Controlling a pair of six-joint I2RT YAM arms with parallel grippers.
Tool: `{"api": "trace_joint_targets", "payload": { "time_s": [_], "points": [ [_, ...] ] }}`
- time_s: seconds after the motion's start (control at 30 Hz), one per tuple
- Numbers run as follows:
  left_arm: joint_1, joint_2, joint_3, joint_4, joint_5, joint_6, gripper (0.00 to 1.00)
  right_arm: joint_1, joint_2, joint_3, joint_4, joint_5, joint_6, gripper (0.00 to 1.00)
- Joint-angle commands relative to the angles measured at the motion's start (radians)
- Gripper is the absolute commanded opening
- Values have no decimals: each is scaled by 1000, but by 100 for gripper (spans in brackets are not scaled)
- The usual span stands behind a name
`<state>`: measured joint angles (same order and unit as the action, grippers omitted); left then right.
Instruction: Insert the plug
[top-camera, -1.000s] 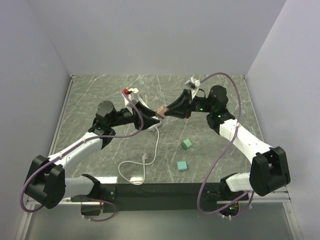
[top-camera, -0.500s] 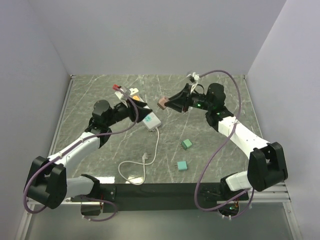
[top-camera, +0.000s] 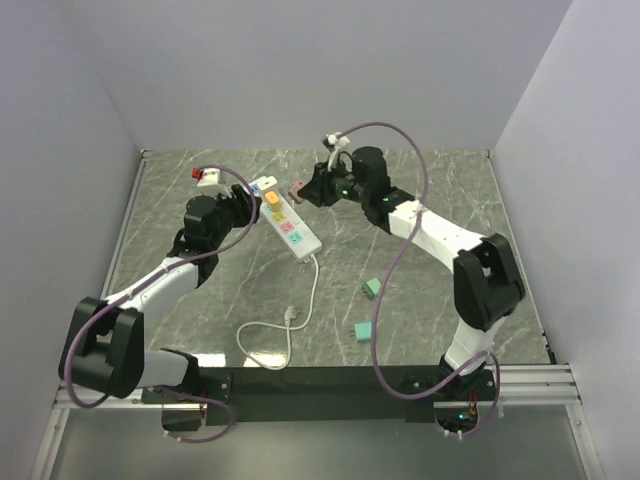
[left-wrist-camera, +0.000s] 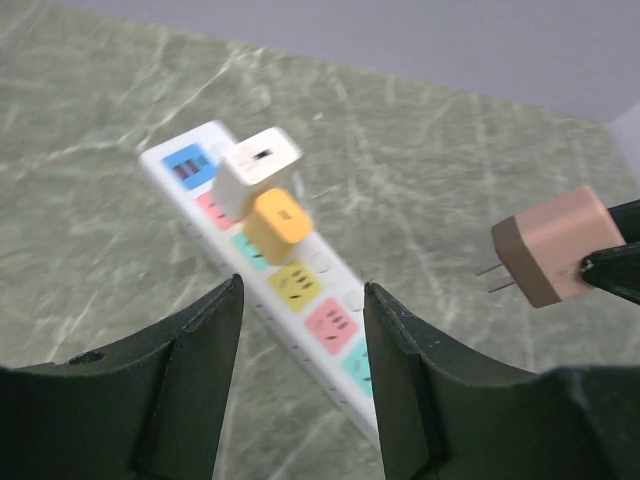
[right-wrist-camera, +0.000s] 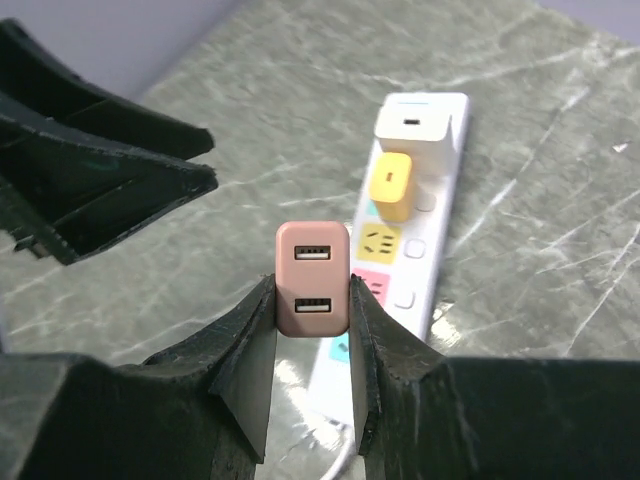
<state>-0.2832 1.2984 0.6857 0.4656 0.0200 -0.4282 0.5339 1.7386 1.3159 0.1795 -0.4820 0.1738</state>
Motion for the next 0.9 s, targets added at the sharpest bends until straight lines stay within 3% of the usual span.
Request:
{"api": "trace_joint_targets", "payload": {
  "time_s": [0.0,0.47,0.87],
  "points": [
    [24,58,54,19,-83,-23,57,27,79,141,-86,124,-52,0],
    [84,409,302,90,-45,-20,59,103,392,482,-333,289,-92,0],
    [96,621,483,131,15,-50,61,143,434,464,-330,402,-85,0]
  ]
}}
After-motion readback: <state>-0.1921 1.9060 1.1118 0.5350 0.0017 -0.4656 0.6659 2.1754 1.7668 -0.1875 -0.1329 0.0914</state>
